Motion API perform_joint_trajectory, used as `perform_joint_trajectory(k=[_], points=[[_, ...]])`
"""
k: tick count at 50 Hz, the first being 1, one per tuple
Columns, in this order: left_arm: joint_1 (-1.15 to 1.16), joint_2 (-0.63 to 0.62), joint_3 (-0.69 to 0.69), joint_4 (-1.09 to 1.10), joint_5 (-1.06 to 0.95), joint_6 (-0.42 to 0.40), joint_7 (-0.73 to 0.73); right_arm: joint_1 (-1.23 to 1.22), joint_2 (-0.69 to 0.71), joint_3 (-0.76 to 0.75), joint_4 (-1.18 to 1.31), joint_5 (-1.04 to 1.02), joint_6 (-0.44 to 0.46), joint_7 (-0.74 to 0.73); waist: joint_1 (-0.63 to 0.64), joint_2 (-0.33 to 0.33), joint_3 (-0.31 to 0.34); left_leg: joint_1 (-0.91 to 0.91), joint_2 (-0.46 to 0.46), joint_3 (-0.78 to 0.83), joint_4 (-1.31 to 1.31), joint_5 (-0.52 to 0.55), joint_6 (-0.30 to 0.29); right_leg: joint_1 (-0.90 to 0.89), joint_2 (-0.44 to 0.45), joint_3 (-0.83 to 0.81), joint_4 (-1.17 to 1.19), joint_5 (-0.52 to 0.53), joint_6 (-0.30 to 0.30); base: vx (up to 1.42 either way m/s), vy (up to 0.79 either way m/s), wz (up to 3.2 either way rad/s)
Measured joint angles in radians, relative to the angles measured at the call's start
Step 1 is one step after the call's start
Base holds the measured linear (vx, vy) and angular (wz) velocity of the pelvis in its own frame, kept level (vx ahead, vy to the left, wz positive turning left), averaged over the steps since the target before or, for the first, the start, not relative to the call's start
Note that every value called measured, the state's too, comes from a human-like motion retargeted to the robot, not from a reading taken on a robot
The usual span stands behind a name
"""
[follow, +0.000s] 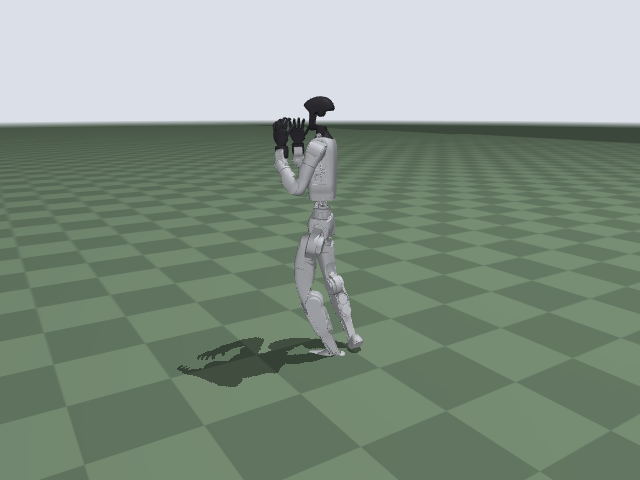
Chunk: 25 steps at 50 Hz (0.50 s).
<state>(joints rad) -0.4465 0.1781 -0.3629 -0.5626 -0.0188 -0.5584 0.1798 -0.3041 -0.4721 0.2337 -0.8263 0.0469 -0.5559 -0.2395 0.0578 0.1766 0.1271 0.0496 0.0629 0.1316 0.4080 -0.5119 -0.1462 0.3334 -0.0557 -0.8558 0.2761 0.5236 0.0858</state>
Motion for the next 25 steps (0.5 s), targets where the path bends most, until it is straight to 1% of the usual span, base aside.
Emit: perform_joint_trajectory(k=[13, 25], points=[[-0.005, -0.001, -0.028, 0.004, -0.028, -0.028, 0.031, 0.001, 0.003, 0.009, 0.005, 0.049, -0.021, -0.018, -0.001, 0.010, -0.017, -0.058, -0.012, -0.020, -0.006, 0.014, 0.003, -0.061, -0.011, -0.002, 0.018, 0.000, 0.009, 0.00, 0.00, 0.00], [-0.012, -0.011, -0.045, 0.001, -0.024, -0.045, 0.053, -0.002, -0.002, 0.007, 0.010, 0.080, -0.039, -0.032, -0.017, 0.008, -0.034, -0.102, -0.030, -0.025, -0.041, 0.043, 0.006, -0.147, -0.055, 0.015, 0.085, 0.000, 0.018, 0.00, 0.00, 0.00]])
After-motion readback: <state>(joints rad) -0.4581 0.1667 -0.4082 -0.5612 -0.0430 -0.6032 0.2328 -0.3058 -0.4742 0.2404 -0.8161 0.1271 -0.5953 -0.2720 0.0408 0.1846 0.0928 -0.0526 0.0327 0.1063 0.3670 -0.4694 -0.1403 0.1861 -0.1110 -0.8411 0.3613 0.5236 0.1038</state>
